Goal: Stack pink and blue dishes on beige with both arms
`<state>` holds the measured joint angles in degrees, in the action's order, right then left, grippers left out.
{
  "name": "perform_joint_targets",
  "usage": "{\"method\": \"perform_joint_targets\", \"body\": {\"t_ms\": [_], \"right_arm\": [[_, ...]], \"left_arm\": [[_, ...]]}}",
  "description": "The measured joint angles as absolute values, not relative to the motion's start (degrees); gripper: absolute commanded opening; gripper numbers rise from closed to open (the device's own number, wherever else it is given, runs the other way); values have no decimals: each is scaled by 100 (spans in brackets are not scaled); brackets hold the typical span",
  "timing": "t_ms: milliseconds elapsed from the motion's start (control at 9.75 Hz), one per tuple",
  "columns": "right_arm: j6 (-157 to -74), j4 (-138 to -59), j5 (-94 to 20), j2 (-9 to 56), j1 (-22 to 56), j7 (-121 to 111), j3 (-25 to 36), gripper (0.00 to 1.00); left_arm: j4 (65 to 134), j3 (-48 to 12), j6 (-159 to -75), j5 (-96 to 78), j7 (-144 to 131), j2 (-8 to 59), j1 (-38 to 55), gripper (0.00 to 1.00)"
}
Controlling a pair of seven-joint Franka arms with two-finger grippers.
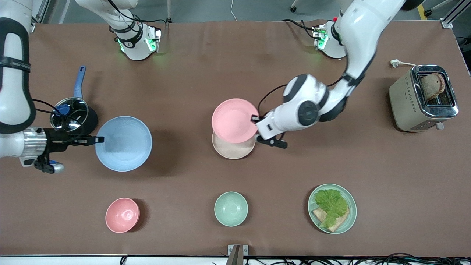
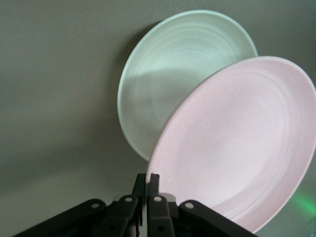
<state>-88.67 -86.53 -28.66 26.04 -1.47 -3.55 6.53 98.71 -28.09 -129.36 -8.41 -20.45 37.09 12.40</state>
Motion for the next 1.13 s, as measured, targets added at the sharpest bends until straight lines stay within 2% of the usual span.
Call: {"method": "perform_joint_targets", "body": {"t_ms": [205, 410, 513, 615, 718, 1128], "right_arm": [[-9133, -8941, -2861, 2559, -113, -352, 463, 1], [-9478, -9271, -2859, 2494, -87, -349, 232, 1], [-9570, -9410, -2858, 2437, -74, -347, 145, 1], [-9627, -9499, -2857, 2398, -49, -317, 79, 1], [-9774, -9607, -2858, 2370, -18, -212, -43, 1], [-10582, -10238, -2882, 2202, 64, 794, -1171, 3]], "left_arm": [[9556, -2810, -13039, -132, -2534, 4222, 1260, 6], [9424, -2812, -13029, -32, -2613, 4310, 1258, 12], [9382, -2812, -13029, -30, -2717, 4317, 1283, 18], [9311, -2812, -13029, -30, -2834, 4342, 1296, 43], [9212, -2810, -13029, -30, -2906, 4388, 1294, 99], [8779, -2843, -12885, -17, -2912, 4247, 1126, 100]]}}
